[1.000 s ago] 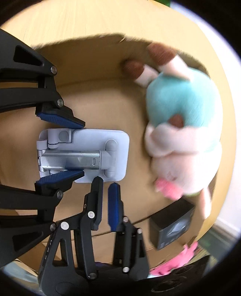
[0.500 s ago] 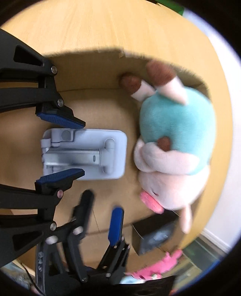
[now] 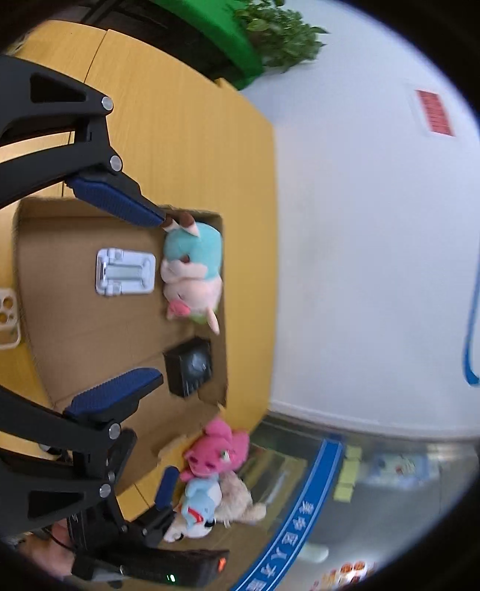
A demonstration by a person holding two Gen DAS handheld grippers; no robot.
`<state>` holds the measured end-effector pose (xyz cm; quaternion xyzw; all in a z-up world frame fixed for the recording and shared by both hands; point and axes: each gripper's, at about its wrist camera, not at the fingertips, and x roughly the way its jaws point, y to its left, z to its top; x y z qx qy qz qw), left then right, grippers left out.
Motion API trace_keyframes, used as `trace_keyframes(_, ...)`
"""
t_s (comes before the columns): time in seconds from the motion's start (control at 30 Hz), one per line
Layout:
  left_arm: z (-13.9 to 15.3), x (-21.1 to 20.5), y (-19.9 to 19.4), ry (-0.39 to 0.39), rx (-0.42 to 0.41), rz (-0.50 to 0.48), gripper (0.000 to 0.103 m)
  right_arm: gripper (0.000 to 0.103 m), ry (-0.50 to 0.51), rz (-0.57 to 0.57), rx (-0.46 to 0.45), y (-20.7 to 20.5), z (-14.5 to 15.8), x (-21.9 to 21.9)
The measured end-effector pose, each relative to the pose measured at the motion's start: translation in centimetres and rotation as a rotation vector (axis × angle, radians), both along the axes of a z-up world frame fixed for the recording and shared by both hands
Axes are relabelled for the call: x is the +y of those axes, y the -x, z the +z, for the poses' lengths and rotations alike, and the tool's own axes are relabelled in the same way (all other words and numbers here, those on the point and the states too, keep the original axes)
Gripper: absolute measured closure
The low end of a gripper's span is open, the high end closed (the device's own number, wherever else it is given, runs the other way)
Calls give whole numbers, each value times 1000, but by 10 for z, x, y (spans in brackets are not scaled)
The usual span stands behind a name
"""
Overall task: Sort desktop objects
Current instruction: 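Move the left gripper over the clear phone case on the table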
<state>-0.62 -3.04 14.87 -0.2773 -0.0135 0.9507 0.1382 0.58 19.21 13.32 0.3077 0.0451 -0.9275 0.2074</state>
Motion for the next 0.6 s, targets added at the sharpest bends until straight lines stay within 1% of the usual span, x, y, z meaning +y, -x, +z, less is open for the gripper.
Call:
trace_keyframes(0.07,0,14,-9,9,49,7,24,0,-16,-40,21,-16,-1,0)
trace_keyframes(0.13,0,13,-26,6,74,10,24,0,-27,-57,36,-35,-3,5)
trace_keyframes(0.27,-16,23,-48,-1,57,-5,24,0,-26,-82,55,-61,-9,14)
trace_keyframes(0.3,-16,23,-57,2,50,-5,24,0,-26,-85,56,-68,-10,15)
trace_keyframes(0.33,-22,24,-60,6,35,-13,24,0,-29,-87,55,-73,-11,16)
trace_keyframes(0.43,-30,20,-79,11,3,-21,24,0,-21,-61,28,-85,-20,16)
trace_keyframes(0.53,-47,11,-87,18,-60,-20,24,0,-5,-4,-7,-93,-34,6)
trace_keyframes(0.6,-61,2,-87,17,-114,-19,24,0,9,56,-53,-98,-49,-7)
